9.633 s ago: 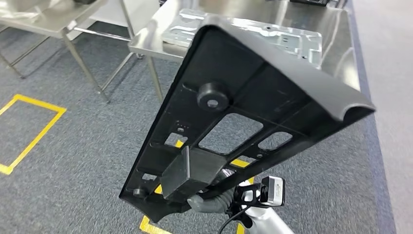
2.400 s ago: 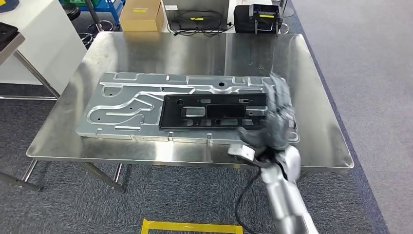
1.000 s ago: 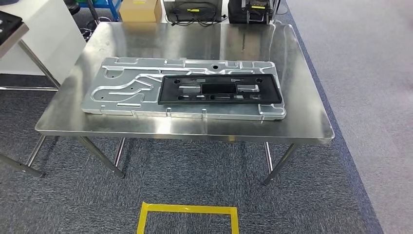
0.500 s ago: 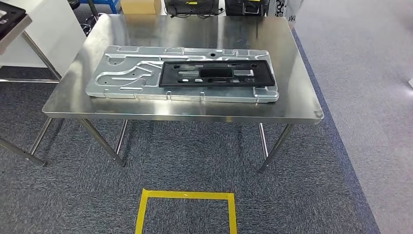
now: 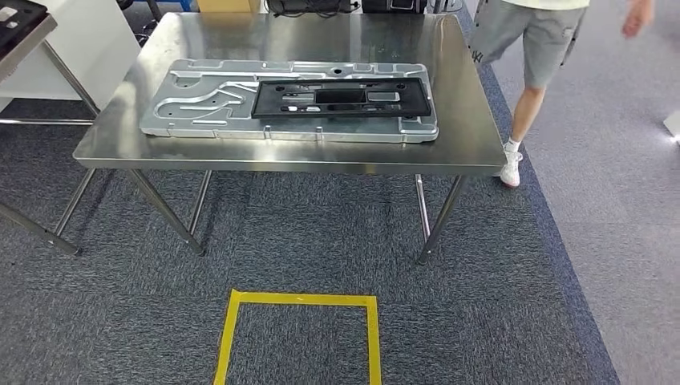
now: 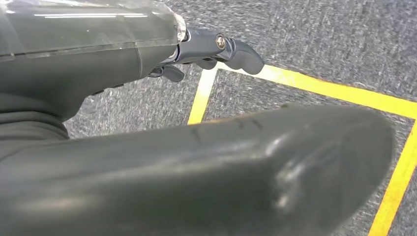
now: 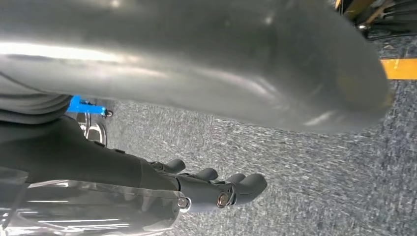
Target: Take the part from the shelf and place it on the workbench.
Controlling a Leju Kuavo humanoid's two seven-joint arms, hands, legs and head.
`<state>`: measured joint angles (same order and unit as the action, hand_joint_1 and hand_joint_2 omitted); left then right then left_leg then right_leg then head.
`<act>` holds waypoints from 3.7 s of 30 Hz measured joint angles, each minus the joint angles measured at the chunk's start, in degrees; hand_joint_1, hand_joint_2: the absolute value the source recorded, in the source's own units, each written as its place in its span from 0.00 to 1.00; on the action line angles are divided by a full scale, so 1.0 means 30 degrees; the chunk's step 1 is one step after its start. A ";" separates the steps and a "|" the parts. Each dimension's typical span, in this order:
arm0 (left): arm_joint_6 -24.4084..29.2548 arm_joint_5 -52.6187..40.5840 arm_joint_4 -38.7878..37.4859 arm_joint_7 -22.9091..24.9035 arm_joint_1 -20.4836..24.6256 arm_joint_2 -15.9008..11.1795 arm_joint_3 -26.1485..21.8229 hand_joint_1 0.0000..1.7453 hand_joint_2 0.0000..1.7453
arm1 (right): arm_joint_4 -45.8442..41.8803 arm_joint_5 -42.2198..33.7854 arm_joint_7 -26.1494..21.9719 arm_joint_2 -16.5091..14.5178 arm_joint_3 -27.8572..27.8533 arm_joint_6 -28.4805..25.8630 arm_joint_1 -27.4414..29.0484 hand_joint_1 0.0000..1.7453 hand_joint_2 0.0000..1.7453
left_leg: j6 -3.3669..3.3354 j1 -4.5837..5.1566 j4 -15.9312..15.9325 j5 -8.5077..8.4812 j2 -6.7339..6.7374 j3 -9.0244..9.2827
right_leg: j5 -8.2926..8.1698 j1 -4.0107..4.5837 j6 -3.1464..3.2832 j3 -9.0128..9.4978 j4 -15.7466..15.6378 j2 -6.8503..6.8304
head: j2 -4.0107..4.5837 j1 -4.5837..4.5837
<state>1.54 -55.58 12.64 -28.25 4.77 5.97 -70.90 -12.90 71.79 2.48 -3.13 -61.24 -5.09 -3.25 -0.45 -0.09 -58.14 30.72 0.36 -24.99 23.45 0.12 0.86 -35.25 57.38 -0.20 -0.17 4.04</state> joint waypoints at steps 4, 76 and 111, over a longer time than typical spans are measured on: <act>-0.0020 -0.0067 -0.0018 -0.0117 0.0016 0.0073 0.0011 0.00 0.00 | 0.0002 -0.0468 -0.0452 0.0044 -0.0346 -0.0095 0.0032 0.00 0.00 | -0.0412 0.0067 0.1220 -0.0153 0.0191 0.0184 | -0.0284 -0.0109 -0.0445 -0.0316 0.0117 0.0107 | 0.0000 -0.0004; 0.0286 -0.1036 -0.0026 -0.0244 0.0175 0.0060 0.0437 0.00 0.00 | 0.0060 -0.0567 -0.1497 -0.0158 -0.1224 0.0031 -0.0160 0.00 0.00 | -0.0490 0.0281 0.0261 -0.1934 0.0186 -0.2817 | 0.2146 -0.0100 -0.0422 0.2300 0.0908 0.0044 | 0.0000 -0.0009; 0.1031 -0.0814 -0.0025 0.0680 0.0178 -0.0093 0.0484 0.00 0.00 | 0.0191 -0.1802 -0.0731 -0.0301 -0.2796 0.2585 -0.0252 0.00 0.00 | 0.0091 0.0184 0.0495 -0.0631 0.0130 -0.1235 | 0.1375 -0.0206 -0.0070 0.1540 -0.0117 -0.0002 | 0.0000 -0.0007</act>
<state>4.63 -58.02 12.57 -26.21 5.31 5.69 -69.45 -12.33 66.38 0.28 -4.03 -69.63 2.67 -4.00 -0.17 0.46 -56.65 28.83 0.75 -28.70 27.58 -0.50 0.65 -30.63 57.03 -0.21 -0.17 4.02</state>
